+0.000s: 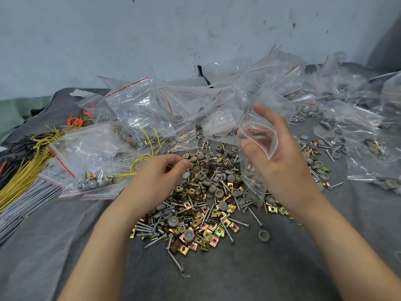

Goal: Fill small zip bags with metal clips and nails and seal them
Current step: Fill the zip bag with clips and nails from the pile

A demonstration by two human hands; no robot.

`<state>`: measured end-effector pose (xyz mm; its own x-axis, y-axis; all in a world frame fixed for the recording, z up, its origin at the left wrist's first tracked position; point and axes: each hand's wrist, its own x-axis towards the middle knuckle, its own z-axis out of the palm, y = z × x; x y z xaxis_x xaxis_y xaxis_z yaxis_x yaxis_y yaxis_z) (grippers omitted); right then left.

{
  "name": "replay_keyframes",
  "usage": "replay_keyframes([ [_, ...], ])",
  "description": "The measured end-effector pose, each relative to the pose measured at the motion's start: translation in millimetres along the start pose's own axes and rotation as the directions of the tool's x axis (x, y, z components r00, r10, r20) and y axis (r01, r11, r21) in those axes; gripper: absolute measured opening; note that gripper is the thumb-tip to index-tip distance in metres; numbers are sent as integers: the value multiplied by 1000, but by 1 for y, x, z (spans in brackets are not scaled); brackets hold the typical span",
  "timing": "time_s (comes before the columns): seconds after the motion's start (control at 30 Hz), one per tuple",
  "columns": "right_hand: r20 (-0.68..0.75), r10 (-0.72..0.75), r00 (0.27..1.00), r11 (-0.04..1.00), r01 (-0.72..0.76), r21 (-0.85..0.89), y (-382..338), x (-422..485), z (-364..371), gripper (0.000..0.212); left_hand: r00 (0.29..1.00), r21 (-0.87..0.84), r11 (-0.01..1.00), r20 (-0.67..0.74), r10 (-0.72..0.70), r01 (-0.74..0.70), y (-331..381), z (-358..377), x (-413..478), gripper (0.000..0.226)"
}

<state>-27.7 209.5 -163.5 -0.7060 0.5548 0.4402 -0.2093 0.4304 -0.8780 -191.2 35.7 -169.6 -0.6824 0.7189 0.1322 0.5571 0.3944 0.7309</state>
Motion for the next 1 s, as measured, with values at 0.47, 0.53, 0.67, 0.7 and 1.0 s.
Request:
replay_keyframes([
  [0.47,3,-19,1000,1000,19,-19,2,-1,-1,52,1000,-61,998,2,-13,13,3,0,1,8],
  [0.53,4,-21,1000,1000,21,-20,2,0,-1,52,999,-92,995,-25,-31,29,3,1,3,10],
  [0.67,13,-18,1000,1000,18,-25,4,0,-2,52,999,-55,998,-36,-20,18,4,2,0,16],
  [0.7,15,-18,1000,999,18,-27,4,0,-2,52,999,-42,999,-38,-12,10,5,2,-1,16],
  [1.0,37,-34,999,997,37,-62,4,-1,1,55,972,-95,989,-220,86,-110,29,-4,-1,23],
])
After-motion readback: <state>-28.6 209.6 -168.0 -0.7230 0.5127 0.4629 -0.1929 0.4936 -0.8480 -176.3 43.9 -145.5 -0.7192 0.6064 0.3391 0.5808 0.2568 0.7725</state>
